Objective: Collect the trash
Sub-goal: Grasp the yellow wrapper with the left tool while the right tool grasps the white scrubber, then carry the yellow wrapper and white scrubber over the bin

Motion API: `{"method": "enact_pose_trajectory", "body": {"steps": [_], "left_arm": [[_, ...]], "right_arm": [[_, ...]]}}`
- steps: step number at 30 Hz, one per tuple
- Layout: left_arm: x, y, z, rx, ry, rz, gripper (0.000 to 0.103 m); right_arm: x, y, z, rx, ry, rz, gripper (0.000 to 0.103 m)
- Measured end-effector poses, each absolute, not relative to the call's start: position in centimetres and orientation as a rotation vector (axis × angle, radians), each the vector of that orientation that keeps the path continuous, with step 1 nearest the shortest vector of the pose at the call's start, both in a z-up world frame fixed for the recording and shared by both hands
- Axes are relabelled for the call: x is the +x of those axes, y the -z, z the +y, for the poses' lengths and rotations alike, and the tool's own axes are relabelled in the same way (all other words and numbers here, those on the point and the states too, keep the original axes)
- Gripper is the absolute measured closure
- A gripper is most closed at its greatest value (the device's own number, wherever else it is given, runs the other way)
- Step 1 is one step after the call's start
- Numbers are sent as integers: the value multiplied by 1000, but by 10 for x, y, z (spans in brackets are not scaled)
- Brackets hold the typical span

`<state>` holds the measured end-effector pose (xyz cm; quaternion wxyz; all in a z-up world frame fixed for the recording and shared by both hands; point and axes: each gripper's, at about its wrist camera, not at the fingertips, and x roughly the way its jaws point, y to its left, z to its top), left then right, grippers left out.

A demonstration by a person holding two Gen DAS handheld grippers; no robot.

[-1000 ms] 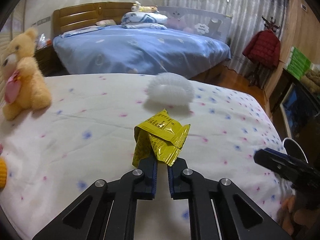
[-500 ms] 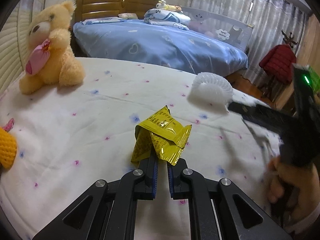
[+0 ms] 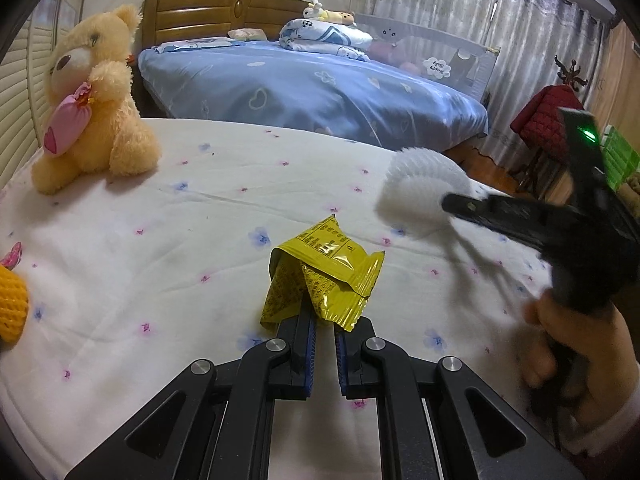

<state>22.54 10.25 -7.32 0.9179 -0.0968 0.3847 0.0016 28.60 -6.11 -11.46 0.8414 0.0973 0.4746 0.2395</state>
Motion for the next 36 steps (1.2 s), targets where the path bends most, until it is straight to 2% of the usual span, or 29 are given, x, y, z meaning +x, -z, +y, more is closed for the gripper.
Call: {"method": "enact_pose_trajectory", "body": {"steps": [20,36], "left_arm": [[168,49,36,-155,131,787,96],[136,38,3,-91,183,779,96]], "right_arm": [[152,88,-181,360,-390,964,91],[102,80,-217,409,-357,920,91]]}}
